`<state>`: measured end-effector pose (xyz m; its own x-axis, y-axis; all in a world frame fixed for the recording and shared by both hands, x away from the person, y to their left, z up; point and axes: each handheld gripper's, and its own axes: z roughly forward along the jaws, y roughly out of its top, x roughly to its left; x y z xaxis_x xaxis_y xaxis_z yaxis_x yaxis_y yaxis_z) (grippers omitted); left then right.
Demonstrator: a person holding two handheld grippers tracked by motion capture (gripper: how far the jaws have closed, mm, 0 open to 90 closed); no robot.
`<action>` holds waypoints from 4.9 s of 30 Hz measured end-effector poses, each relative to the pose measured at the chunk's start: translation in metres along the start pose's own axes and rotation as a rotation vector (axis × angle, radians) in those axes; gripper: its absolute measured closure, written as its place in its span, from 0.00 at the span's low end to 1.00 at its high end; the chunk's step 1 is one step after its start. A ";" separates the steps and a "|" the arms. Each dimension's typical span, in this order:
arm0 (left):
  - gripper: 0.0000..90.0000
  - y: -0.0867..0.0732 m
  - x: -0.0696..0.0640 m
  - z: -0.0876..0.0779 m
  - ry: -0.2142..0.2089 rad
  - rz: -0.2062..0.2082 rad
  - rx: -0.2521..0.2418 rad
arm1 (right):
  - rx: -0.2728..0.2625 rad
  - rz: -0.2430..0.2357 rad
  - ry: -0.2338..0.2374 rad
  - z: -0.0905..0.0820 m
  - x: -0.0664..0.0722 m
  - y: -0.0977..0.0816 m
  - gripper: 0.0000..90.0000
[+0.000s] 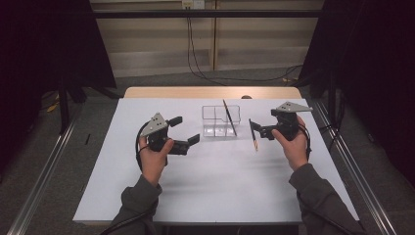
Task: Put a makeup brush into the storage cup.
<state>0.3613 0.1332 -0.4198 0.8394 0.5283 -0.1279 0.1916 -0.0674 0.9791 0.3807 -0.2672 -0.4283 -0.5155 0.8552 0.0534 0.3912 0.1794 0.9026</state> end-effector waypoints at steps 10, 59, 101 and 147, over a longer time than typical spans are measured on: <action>0.02 0.002 -0.002 0.006 -0.027 0.010 -0.010 | 0.036 0.009 -0.037 -0.001 -0.007 0.002 0.01; 0.02 0.006 -0.008 0.012 -0.042 0.033 0.012 | 0.425 0.042 -0.086 0.016 0.001 0.007 0.12; 0.02 0.004 -0.007 0.012 -0.039 0.036 0.013 | 0.557 0.052 -0.064 0.033 0.009 -0.008 0.45; 0.03 0.004 -0.006 0.011 -0.030 0.036 0.012 | 0.708 0.019 -0.015 0.034 0.009 -0.018 0.94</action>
<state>0.3627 0.1201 -0.4171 0.8608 0.4995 -0.0978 0.1670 -0.0958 0.9813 0.3945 -0.2459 -0.4586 -0.4952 0.8670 0.0564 0.8046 0.4331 0.4063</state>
